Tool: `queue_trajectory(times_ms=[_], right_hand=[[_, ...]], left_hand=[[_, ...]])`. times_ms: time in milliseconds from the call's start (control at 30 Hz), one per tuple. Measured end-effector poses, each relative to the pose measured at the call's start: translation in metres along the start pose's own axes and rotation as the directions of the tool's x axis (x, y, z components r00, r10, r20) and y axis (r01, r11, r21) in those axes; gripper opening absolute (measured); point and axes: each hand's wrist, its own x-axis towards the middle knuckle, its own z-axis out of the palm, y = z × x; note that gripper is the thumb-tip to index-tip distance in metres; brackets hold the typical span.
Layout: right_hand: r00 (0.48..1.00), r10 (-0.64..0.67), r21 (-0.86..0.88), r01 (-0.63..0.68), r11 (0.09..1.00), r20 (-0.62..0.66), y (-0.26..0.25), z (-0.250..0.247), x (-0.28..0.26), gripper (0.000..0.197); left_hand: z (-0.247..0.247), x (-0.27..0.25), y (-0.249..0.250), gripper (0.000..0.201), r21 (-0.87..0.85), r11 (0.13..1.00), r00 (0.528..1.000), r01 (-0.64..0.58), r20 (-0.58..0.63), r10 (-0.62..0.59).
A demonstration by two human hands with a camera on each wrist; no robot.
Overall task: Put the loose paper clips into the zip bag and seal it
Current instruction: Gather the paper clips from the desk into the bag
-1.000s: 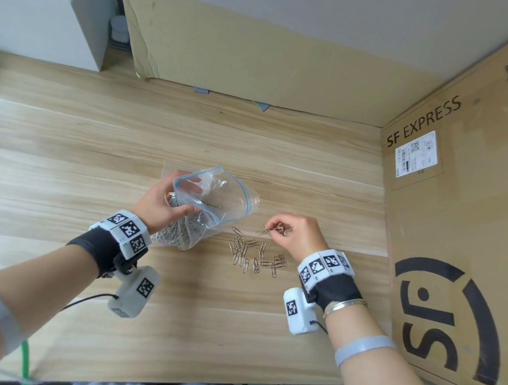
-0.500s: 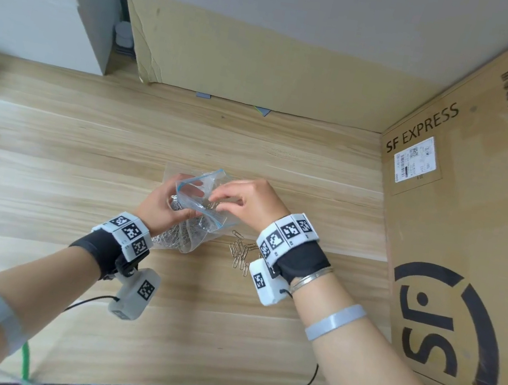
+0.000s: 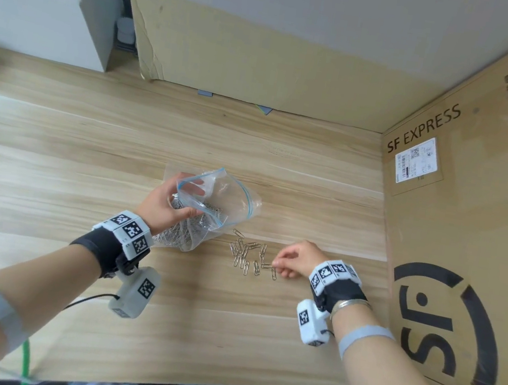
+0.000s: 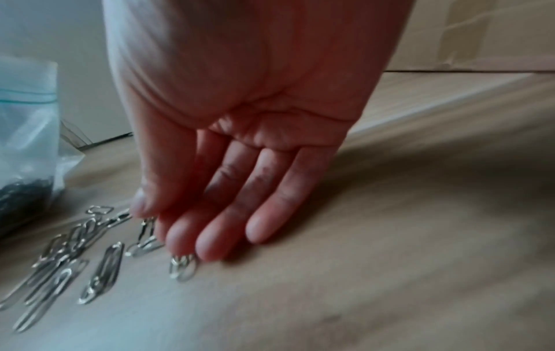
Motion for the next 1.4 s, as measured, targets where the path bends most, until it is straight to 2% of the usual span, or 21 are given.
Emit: queue_trajectory(times_ms=[67, 167, 300, 367, 433, 533, 600, 733, 900, 1100, 1233, 1400], right_hand=[[0.999, 0.026, 0.063, -0.028, 0.998, 0.023, 0.007, 0.007, 0.002, 0.011], [1.000, -0.009, 0.131, 0.012, 0.991, -0.022, 0.001, 0.014, 0.004, 0.009], [0.989, -0.080, 0.063, 0.089, 0.994, -0.126, -0.020, 0.019, 0.007, 0.006], [0.962, -0.109, 0.008, 0.115, 0.993, -0.251, -0.023, 0.015, 0.008, 0.021], [0.931, -0.134, -0.124, 0.097, 0.988, -0.340, -0.021, 0.012, 0.009, 0.047], [0.957, -0.138, -0.281, 0.064, 0.958, -0.255, -0.023, 0.023, 0.010, 0.082], [0.962, -0.162, -0.334, 0.082, 0.939, -0.218, -0.029, 0.037, 0.011, 0.089], [0.945, -0.245, -0.449, 0.126, 0.885, -0.216, -0.038, 0.055, 0.016, 0.079], [0.926, -0.334, -0.439, 0.231, 0.868, -0.175, -0.038, 0.055, 0.018, 0.037], [0.915, -0.362, -0.428, 0.258, 0.866, -0.181, -0.038, 0.049, 0.019, 0.006], [0.903, -0.368, -0.396, 0.262, 0.880, -0.221, -0.042, 0.045, 0.021, 0.011], [0.904, -0.307, -0.247, 0.238, 0.939, -0.296, -0.040, 0.039, 0.018, 0.011]], left_hand=[[0.000, 0.001, -0.002, 0.048, 0.001, 1.000, 1.000, -0.001, -0.003, 0.001], [0.001, 0.001, -0.003, 0.047, -0.001, 1.000, 1.000, -0.008, -0.009, 0.008], [0.003, 0.001, -0.003, 0.047, 0.007, 1.000, 1.000, -0.014, -0.003, 0.014], [0.003, 0.002, -0.003, 0.048, 0.017, 1.000, 1.000, -0.012, -0.003, 0.012], [0.003, 0.001, -0.003, 0.049, 0.019, 1.000, 1.000, -0.009, -0.005, 0.009], [0.002, 0.001, -0.004, 0.052, 0.025, 1.000, 1.000, -0.016, -0.003, 0.016], [0.002, 0.001, -0.004, 0.054, 0.025, 1.000, 1.000, -0.013, -0.008, 0.014], [0.002, 0.000, -0.002, 0.050, 0.012, 1.000, 1.000, -0.007, -0.006, 0.007], [0.002, -0.001, -0.003, 0.044, -0.004, 1.000, 1.000, -0.010, -0.015, 0.010], [0.003, 0.001, -0.004, 0.046, 0.001, 1.000, 1.000, -0.010, -0.019, 0.010], [0.003, 0.001, -0.005, 0.044, -0.009, 1.000, 1.000, -0.006, -0.014, 0.006], [0.001, 0.000, -0.005, 0.044, -0.019, 1.000, 1.000, -0.005, -0.016, 0.005]])
